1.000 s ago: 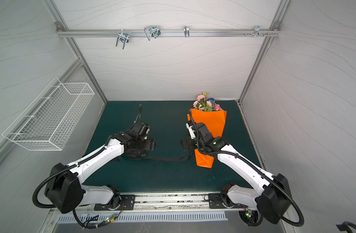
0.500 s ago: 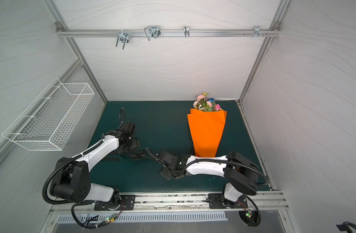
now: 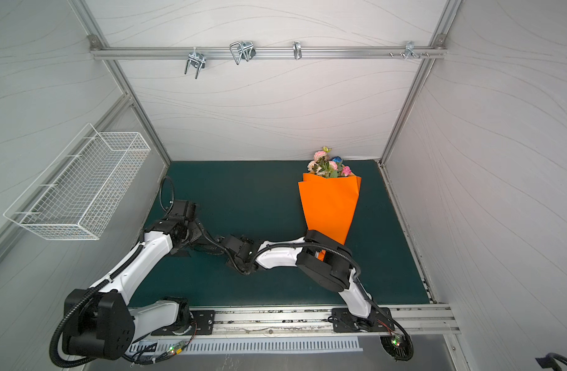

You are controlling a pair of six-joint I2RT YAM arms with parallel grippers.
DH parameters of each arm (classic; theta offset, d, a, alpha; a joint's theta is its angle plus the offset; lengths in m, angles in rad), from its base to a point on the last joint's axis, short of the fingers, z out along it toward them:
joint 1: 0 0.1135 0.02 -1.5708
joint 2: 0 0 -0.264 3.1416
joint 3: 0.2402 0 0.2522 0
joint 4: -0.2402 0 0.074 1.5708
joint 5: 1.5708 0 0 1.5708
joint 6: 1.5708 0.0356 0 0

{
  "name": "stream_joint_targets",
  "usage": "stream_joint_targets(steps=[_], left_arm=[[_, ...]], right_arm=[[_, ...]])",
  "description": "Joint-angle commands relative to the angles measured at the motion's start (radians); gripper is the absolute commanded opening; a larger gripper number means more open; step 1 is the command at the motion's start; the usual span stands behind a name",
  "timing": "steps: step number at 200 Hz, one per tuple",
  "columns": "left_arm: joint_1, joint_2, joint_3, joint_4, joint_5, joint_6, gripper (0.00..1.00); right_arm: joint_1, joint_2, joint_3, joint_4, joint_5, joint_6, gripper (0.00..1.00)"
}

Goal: Tie the bouquet of fake flowers

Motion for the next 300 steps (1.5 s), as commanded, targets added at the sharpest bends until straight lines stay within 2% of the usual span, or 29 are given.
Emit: stream_joint_targets(steps=[1, 19, 34, 89, 127, 154, 188, 225, 242, 254, 266, 300], left_arm=[[0.007, 0.001, 0.000, 0.004, -0.021, -0.026, 0.90], [0.008, 0.015, -0.005, 0.019, -0.008, -0.029, 0.90], [0.009, 0.031, -0.012, 0.035, 0.000, -0.038, 0.90], [0.016, 0.100, -0.051, 0.106, 0.072, -0.098, 0.90], [0.027, 0.129, -0.112, 0.151, 0.149, -0.192, 0.85], [0.039, 0.126, -0.209, 0.275, 0.218, -0.283, 0.85], [0.148, 0.214, -0.211, 0.387, 0.231, -0.282, 0.87], [0.232, 0.329, -0.155, 0.430, 0.196, -0.285, 0.83], [0.261, 0.384, -0.126, 0.448, 0.201, -0.286, 0.83], [0.278, 0.418, -0.100, 0.453, 0.204, -0.285, 0.80], [0.285, 0.432, -0.070, 0.446, 0.199, -0.284, 0.80], [0.327, 0.443, -0.012, 0.428, 0.218, -0.282, 0.80]], right_arm=[[-0.043, 0.024, 0.007, -0.070, -0.008, 0.050, 0.45], [-0.073, -0.023, -0.023, -0.102, -0.015, 0.095, 0.15], [-0.092, -0.084, -0.061, -0.130, -0.013, 0.137, 0.00], [-0.139, -0.321, -0.219, -0.244, -0.045, 0.324, 0.00], [-0.148, -0.392, -0.301, -0.266, -0.114, 0.399, 0.00], [-0.163, -0.412, -0.324, -0.272, -0.148, 0.426, 0.00], [-0.213, -0.426, -0.334, -0.296, -0.171, 0.454, 0.00], [-0.299, -0.451, -0.357, -0.357, -0.201, 0.500, 0.00], [-0.327, -0.473, -0.380, -0.367, -0.230, 0.504, 0.08], [-0.336, -0.489, -0.391, -0.382, -0.234, 0.509, 0.22], [-0.341, -0.505, -0.399, -0.402, -0.231, 0.514, 0.29], [-0.370, -0.550, -0.421, -0.474, -0.167, 0.536, 0.30]])
